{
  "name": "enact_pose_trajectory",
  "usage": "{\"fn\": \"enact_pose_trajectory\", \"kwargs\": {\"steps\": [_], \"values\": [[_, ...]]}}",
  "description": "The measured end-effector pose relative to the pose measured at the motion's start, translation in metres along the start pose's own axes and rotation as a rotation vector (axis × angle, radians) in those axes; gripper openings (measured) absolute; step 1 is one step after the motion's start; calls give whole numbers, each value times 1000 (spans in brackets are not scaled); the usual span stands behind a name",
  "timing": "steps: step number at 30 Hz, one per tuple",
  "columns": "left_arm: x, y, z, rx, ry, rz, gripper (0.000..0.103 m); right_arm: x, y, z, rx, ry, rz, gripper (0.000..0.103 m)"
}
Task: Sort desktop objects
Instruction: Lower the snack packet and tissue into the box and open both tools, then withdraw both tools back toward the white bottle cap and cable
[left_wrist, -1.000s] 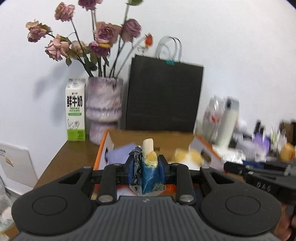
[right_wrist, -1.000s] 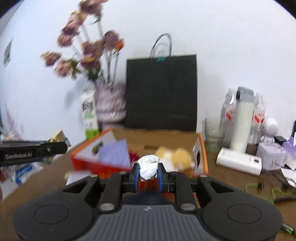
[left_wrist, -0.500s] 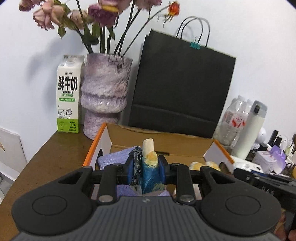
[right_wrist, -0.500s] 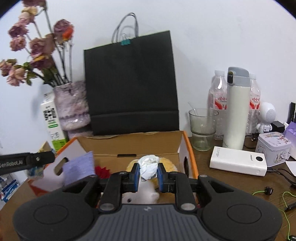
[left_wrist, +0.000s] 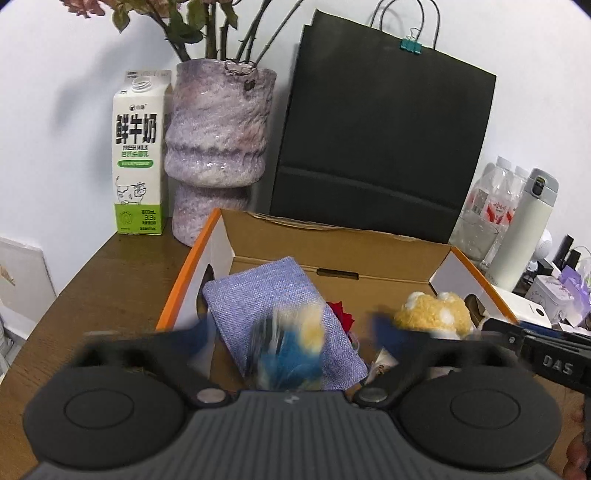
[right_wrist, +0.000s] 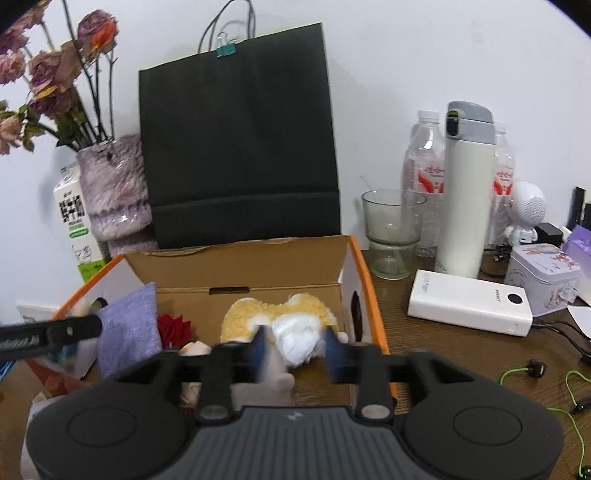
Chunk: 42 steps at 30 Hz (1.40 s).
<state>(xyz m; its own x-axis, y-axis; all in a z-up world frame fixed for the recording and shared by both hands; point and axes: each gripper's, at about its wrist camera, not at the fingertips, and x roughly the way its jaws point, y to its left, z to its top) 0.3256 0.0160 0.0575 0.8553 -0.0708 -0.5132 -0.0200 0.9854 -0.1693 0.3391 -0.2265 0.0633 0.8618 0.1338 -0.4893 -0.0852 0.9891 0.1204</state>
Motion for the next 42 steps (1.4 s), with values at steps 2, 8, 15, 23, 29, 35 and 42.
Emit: {"fn": "enact_pose_trajectory", "kwargs": {"steps": [2, 8, 15, 23, 29, 35, 42], "values": [[-2, -1, 1, -1, -2, 7, 103, -5, 1, 1, -5, -30, -4, 102], [-2, -2, 2, 4, 3, 25, 103, -6, 8, 2, -38, -25, -1, 103], [-9, -3, 4, 7, -17, 29, 103, -6, 13, 0, -56, -16, 0, 103], [-39, -7, 3, 35, -65, 25, 103, -21, 18, -5, -80, -22, 5, 103], [-77, 5, -7, 76, -94, 40, 103, -53, 20, -15, -95, -30, 30, 103], [-115, 32, -27, 75, -76, 64, 103, -88, 26, -39, -119, -19, 53, 103], [-141, 58, -62, 50, -23, 75, 103, -123, 31, -73, -152, 12, 57, 103]]}}
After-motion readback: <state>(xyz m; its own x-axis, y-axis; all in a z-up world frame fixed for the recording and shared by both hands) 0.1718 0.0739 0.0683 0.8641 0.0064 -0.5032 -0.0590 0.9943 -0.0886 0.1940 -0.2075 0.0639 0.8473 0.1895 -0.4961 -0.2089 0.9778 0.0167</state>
